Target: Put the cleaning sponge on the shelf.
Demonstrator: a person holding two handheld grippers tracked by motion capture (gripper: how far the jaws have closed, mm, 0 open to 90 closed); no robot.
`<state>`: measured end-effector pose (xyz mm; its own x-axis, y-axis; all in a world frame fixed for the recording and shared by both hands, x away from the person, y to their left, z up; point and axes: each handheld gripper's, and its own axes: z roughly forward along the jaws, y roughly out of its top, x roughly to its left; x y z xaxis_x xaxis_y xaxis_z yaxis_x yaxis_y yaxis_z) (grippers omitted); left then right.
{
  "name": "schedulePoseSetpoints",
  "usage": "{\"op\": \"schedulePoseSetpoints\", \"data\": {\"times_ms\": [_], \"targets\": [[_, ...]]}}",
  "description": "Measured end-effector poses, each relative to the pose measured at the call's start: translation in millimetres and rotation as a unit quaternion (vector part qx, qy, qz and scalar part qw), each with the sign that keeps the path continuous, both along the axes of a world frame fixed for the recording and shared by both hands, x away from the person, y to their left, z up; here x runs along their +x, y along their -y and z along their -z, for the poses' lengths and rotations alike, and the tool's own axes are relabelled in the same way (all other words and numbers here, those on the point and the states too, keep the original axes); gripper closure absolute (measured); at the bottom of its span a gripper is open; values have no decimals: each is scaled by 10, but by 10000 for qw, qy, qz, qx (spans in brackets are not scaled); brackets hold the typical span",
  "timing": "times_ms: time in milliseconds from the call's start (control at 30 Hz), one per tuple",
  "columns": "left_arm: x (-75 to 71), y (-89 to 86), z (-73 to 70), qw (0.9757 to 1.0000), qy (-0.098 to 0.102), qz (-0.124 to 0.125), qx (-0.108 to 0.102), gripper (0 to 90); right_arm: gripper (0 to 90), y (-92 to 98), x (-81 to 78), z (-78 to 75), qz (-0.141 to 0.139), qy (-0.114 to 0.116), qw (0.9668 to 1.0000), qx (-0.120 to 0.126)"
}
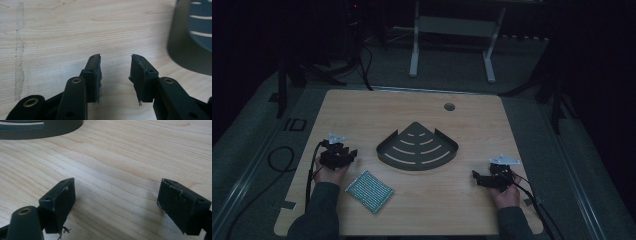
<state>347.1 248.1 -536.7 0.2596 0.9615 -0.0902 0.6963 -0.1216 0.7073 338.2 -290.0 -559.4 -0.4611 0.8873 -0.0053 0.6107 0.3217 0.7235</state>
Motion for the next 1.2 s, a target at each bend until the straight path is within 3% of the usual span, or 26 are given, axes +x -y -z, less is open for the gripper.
{"op": "schedulePoseSetpoints", "data": {"times_ms": [133, 333, 367, 400, 500, 700, 767, 833, 1200], "targets": [[-137, 20, -84, 10000, 35, 66, 12, 649, 142, 0, 0, 0, -2, 0, 10000, -1], [-346, -6, -145, 9996, 22, 164, -227, 760, 142, 1, -1, 0, -3, -1, 10000, -3], [-463, -16, -155, 9992, -32, 257, -300, 760, 142, 0, -1, 0, 2, -4, 10000, 1], [-509, -23, -161, 9989, -49, 318, -326, 824, 142, 0, 0, 0, -2, 0, 10000, -1], [-633, -23, -182, 9985, -66, 451, -294, 895, 142, -1, -1, -1, 2, -5, 10000, 3], [-825, 23, -201, 9974, -183, 648, -248, 900, 142, 0, -1, -1, -2, -2, 10000, -1], [-825, 23, -201, 9974, -183, 648, -248, 900, 142, 0, -1, -1, -1, -2, 10000, -1], [-962, 105, -200, 9961, -256, 821, -186, 900, 142, 0, -1, -1, 1, -5, 10000, 0], [-1154, 222, -147, 9926, -608, 1048, -108, 900, 142, 0, -1, -1, 0, -2, 10000, 1]]}}
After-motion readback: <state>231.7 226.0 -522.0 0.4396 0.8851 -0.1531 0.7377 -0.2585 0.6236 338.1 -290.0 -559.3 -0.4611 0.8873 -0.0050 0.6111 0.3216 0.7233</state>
